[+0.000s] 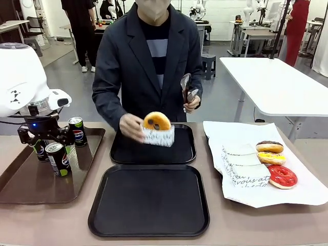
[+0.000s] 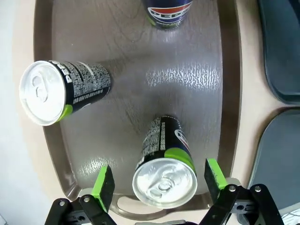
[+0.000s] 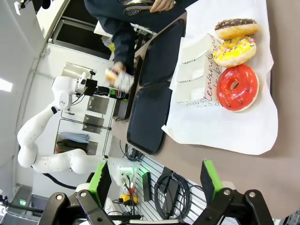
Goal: Set up donuts and drinks on trays.
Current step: Pick up one Pepsi coke and place it on the Flat Tray.
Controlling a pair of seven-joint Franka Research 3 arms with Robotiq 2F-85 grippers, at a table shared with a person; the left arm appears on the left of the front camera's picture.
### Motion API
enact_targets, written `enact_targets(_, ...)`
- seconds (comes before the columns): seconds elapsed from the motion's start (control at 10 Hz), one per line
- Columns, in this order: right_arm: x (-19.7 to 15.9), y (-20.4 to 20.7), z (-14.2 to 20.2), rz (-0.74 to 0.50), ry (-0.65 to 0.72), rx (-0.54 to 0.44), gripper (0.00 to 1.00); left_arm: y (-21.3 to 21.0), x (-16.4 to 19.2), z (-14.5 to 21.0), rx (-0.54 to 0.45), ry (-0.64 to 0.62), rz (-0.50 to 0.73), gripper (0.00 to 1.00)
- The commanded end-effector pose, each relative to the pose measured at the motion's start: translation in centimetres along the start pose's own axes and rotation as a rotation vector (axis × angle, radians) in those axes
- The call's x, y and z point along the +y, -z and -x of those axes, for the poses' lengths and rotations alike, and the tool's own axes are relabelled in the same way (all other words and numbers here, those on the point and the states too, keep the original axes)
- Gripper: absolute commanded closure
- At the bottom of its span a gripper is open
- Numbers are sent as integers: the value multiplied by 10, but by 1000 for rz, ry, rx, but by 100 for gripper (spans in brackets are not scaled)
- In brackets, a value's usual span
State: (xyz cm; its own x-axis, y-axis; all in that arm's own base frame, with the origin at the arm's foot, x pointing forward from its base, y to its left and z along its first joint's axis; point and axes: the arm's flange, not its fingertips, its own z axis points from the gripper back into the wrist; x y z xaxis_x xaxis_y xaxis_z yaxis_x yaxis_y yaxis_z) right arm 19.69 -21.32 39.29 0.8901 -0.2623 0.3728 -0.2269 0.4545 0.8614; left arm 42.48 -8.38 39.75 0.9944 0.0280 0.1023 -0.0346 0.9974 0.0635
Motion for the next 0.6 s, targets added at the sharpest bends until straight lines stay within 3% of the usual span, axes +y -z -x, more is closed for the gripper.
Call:
enact_targets(0.0, -1, -1, -2, -16, -17, -15, 0, 3, 0, -9, 12, -33, 24, 0)
enact_targets(0.5, -1, -1, -2, -16, -17, -15, 0, 8, 0, -15, 25, -28, 39, 0)
